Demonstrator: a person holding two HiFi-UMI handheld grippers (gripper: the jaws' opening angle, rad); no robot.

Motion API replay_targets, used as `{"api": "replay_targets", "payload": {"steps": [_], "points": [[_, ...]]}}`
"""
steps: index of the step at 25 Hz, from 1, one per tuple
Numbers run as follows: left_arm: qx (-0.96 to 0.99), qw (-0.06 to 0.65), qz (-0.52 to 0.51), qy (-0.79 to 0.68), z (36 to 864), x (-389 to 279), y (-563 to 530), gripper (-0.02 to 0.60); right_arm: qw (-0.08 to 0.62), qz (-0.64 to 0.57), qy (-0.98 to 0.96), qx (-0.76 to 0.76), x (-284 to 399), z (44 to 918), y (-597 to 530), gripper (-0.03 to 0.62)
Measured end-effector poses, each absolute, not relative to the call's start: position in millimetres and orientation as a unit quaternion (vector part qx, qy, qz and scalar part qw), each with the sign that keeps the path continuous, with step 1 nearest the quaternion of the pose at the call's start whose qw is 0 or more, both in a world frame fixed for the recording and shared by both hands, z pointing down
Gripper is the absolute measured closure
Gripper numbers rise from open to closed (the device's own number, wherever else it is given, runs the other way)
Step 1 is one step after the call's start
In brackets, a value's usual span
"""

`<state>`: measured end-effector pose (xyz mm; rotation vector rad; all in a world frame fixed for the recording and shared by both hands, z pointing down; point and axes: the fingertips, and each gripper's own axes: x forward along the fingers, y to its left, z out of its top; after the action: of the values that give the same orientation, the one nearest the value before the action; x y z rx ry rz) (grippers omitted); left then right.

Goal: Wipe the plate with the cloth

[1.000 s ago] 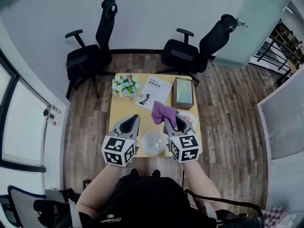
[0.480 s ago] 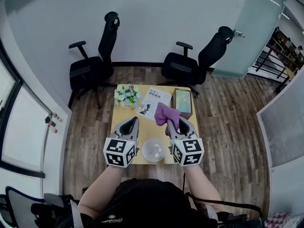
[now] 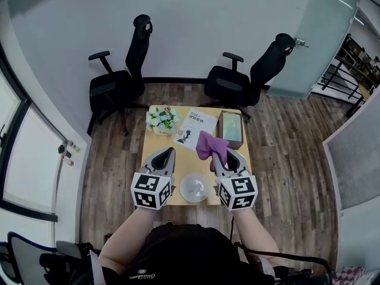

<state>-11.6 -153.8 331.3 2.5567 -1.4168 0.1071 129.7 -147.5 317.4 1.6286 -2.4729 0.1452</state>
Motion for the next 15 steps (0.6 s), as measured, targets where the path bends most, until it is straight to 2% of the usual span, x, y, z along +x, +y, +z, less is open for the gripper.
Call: {"api": "replay_targets", "payload": {"steps": [10,15], "points": [[0.872,0.105,0.053,-0.475,340.6,-11.4,-150.8,0.588,0.100,0.046,-0.830,0.546,125.9,319.8,-144.9,0.499],[0.871,0.125,0.043,-0.472,338.5,-11.8,-151.9,0.588,0.103,0.047,-0.830,0.546,124.0,318.7,-147.4,0.499]]}}
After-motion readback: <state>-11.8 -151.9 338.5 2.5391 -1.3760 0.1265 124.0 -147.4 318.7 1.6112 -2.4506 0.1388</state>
